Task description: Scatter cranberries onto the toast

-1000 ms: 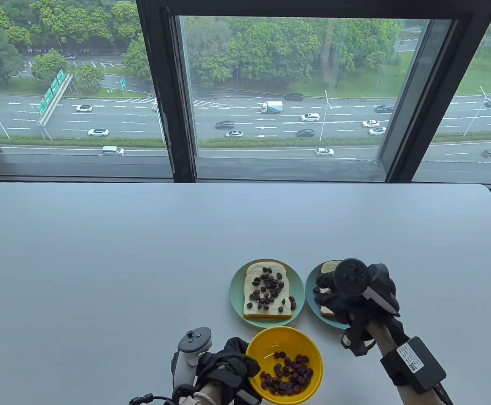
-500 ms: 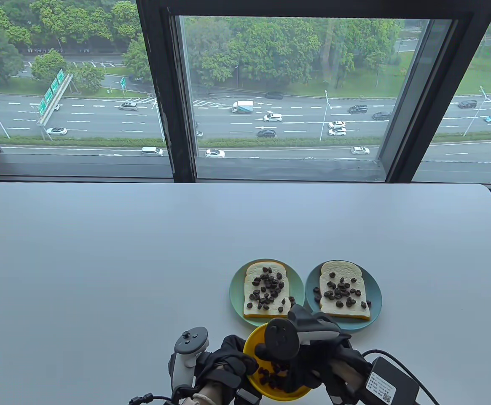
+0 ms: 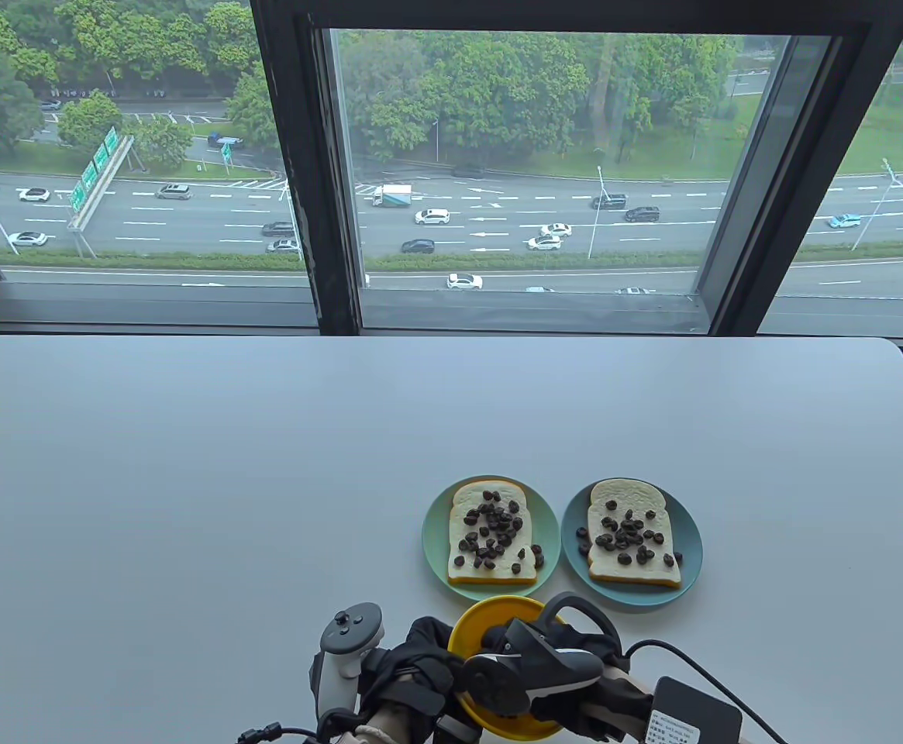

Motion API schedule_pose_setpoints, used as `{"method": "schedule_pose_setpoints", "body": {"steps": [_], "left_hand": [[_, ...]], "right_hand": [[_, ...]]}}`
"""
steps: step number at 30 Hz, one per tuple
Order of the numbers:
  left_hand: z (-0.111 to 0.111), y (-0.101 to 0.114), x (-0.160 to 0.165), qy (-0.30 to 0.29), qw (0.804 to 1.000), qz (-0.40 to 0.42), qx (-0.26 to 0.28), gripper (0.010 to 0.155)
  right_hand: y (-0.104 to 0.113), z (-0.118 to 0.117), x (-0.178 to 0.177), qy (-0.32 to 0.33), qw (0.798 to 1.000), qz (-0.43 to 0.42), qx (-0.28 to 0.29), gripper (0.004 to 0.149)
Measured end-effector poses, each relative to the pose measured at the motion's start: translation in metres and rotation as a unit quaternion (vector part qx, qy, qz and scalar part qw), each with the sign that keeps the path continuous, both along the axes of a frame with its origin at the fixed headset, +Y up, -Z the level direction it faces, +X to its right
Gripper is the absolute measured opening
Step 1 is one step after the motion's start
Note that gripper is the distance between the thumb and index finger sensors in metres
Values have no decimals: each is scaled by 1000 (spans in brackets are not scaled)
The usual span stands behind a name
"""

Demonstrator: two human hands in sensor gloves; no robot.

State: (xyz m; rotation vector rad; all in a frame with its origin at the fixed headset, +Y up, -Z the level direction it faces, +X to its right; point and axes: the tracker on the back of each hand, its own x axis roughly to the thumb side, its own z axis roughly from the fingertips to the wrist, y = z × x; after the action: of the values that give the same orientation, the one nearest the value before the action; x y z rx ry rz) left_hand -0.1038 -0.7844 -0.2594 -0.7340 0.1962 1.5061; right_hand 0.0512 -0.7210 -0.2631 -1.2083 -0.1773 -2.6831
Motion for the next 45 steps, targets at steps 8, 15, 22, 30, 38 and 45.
{"method": "schedule_pose_setpoints", "body": {"steps": [8, 15, 22, 30, 38, 45], "left_hand": [[-3, -4, -5, 2, 1000, -7, -14, 53], [-3, -6, -5, 3, 1000, 5, -17, 52], [-3, -10, -1, -13, 1000, -2, -25, 53], [-4, -10, 1, -27, 999, 2, -25, 53], [-6, -13, 0, -28, 999, 10, -37, 53], [-8, -18, 0, -33, 998, 13, -51, 53]], "right_hand": [[15, -1, 3, -1, 998, -44, 45, 40], [42, -8, 18, -12, 995, -94, 28, 40], [73, -33, 52, -62, 984, -169, 5, 40], [59, -128, 126, -273, 955, -113, 34, 40], [5, -201, 181, -409, 908, -76, 40, 40], [-11, -219, 173, -407, 909, -77, 42, 40]]}}
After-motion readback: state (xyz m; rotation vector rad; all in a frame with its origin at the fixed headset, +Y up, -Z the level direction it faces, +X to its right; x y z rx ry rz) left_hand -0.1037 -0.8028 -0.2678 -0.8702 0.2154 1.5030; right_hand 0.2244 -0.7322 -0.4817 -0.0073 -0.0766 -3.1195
